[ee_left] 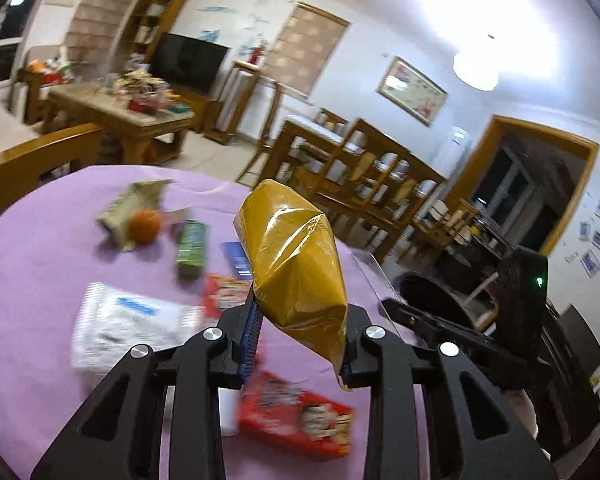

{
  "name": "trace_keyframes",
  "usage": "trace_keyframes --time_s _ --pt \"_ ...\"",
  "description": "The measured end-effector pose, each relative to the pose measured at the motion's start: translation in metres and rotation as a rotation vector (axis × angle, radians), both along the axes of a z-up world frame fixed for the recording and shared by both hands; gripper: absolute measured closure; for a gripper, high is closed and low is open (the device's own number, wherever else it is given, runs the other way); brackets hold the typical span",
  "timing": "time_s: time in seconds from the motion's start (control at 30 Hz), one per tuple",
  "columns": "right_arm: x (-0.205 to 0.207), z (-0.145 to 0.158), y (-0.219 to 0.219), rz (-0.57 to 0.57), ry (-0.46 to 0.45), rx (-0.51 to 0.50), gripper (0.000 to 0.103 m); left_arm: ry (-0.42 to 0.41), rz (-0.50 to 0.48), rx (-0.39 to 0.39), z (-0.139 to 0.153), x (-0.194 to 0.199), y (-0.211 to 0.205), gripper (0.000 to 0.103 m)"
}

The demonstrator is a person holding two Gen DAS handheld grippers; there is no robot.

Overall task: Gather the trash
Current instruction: 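Grasp the yellow snack bag with left tool while right tool grasps clear plastic tray, then carry both items over the bin and open both tools to drop them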

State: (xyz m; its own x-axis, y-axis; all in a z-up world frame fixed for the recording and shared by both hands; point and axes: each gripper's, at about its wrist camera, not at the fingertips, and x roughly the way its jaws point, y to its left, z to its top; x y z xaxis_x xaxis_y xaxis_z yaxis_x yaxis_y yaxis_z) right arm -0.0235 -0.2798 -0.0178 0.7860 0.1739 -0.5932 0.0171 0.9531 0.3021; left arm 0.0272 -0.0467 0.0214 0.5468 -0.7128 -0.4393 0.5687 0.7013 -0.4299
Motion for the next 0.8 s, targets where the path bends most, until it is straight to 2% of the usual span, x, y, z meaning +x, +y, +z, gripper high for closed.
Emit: trace_keyframes --time_s 0.2,0.47,0.6,0.8 --pt "-0.034 0.019 -0.053 -0.111 -0.083 0.023 0.100 -0.044 -0.109 0.011 0.006 -0.022 -0.064 0.072" --pt "-0.094 0.029 -0.166 -0.388 -0.133 0.016 0.100 -0.079 -0.310 0.075 0.003 -0.050 -0.183 0.072" --pt "-0.124 0.019 -0.215 -0.518 -0.122 0.015 0.100 -0.075 -0.396 0.107 -0.006 -0.060 -0.237 0.072" --pt "-0.144 -0.012 -0.261 -0.585 -0.083 0.046 0.099 -0.037 -0.466 0.208 -0.037 -0.059 -0.306 0.072"
